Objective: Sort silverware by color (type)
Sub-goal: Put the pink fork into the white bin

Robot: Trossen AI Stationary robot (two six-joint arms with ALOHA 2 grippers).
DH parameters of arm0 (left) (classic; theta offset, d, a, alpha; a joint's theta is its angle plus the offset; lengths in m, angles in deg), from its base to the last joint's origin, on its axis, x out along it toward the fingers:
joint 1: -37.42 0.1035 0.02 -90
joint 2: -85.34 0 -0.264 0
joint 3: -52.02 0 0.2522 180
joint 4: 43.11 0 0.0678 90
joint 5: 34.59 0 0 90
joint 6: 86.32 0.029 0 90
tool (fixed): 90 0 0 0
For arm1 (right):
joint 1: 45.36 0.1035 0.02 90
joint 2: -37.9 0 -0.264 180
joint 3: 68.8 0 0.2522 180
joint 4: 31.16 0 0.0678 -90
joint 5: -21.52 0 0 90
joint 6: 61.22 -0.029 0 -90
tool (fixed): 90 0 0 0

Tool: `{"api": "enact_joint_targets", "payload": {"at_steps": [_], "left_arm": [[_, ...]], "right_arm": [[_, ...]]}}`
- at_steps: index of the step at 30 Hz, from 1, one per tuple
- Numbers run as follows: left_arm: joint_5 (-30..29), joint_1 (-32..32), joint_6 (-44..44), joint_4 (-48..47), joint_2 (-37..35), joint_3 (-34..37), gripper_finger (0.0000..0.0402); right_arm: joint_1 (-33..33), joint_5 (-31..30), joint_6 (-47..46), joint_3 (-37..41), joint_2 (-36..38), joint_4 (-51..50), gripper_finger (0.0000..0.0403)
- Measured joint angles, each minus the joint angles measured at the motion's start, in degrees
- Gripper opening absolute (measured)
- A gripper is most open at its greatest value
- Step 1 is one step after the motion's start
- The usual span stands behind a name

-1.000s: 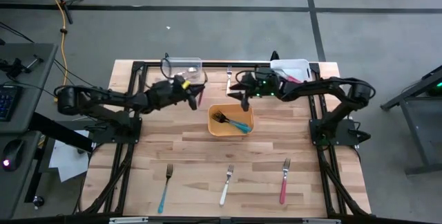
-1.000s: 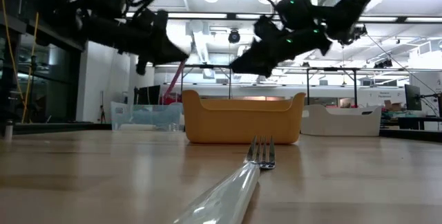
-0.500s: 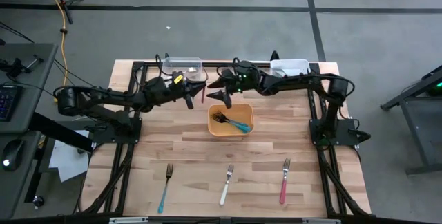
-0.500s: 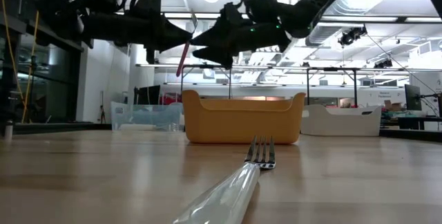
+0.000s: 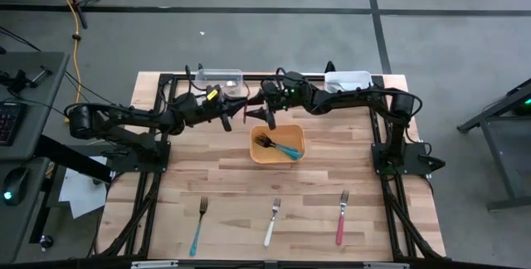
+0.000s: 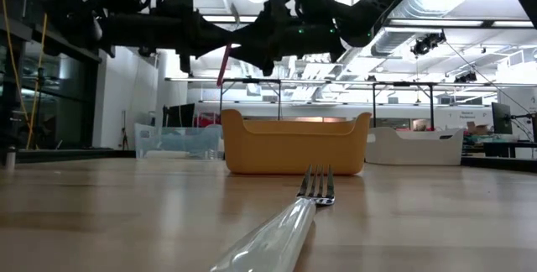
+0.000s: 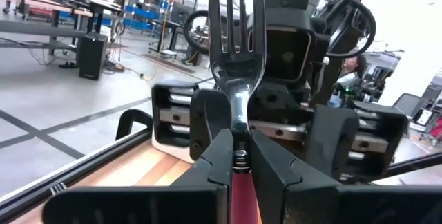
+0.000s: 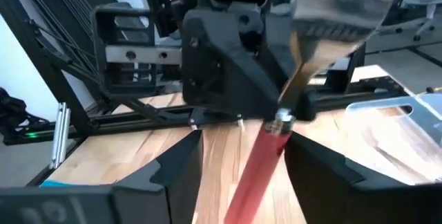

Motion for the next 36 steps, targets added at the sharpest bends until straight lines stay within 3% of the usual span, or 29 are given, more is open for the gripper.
{"api": "enact_joint_targets", "payload": {"at_steps": [9, 16, 26, 36], "left_arm": [[0.0, -1.5, -0.2, 3.2, 0.0, 0.0, 0.0021], [0.2, -1.8, -0.6, 3.4, 0.5, 0.0, 0.0021], [1.2, -1.8, -1.5, 2.2, 0.6, 0.0, 0.0089], [1.3, -1.7, 2.4, 0.2, 0.6, 0.0, 0.0102]], "right_arm": [[0.7, 0.0, 1.0, 0.0, 0.0, 1.4, 0.0130], [0.9, -0.2, 0.8, 0.0, 0.0, 1.3, 0.0054], [0.6, -0.2, 2.0, 0.0, 0.0, 0.0, 0.0051], [-2.0, -0.2, 2.5, 0.0, 2.2, -6.3, 0.0051]]}}
